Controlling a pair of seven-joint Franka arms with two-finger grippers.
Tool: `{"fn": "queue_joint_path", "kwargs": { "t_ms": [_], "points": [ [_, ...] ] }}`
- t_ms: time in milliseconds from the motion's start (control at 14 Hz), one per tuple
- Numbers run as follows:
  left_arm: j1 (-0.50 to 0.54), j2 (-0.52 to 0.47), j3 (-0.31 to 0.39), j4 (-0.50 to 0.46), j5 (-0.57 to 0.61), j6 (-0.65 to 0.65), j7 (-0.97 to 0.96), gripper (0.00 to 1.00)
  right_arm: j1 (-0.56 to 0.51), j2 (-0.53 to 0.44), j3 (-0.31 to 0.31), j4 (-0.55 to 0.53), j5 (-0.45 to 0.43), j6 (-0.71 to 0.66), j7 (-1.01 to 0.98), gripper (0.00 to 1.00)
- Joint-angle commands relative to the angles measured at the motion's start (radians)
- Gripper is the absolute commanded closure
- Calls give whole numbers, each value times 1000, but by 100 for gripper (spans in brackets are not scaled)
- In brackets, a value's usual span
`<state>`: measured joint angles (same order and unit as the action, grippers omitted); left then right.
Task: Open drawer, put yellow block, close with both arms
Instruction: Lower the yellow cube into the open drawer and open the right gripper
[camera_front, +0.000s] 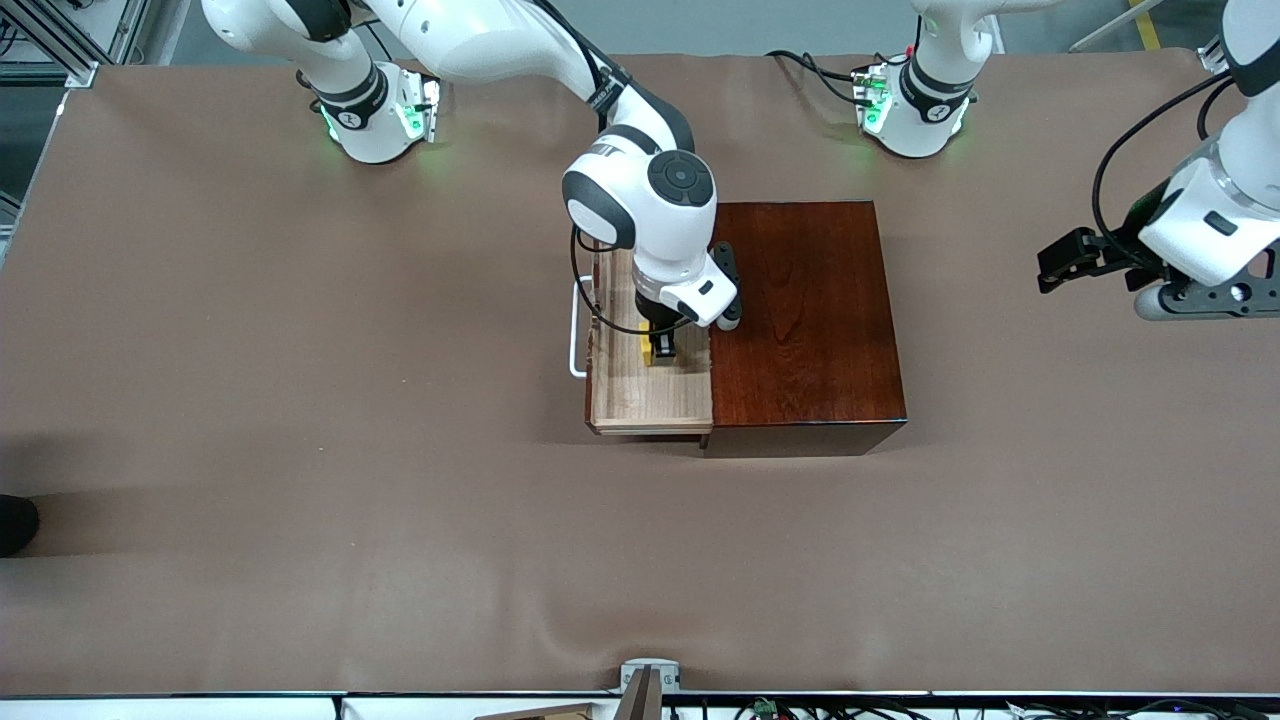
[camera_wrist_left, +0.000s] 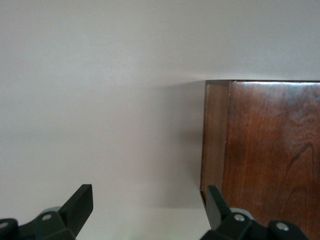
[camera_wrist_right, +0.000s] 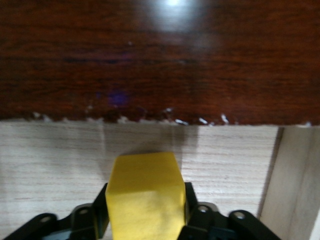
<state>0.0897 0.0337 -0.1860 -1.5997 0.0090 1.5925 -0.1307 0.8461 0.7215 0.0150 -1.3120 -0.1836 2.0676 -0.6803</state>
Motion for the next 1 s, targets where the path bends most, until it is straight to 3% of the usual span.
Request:
{"fn": "queue_joint_path", "kwargs": {
  "t_ms": [0, 356, 570, 926],
  "points": [
    [18, -9, -4, 0, -4, 14, -17, 0, -10, -4, -4, 25, -19, -18, 8, 0],
    [16, -8, -4, 20, -9, 7, -18, 0, -68, -63, -1, 28, 10, -63, 11, 0],
    [12, -3, -7, 23, -9, 9, -18, 0, -128, -120, -3, 20, 110, -112, 16, 0],
    [11, -3, -13, 24, -4, 12, -18, 0, -252, -215, -3, 19, 194, -254, 16, 0]
  ]
}}
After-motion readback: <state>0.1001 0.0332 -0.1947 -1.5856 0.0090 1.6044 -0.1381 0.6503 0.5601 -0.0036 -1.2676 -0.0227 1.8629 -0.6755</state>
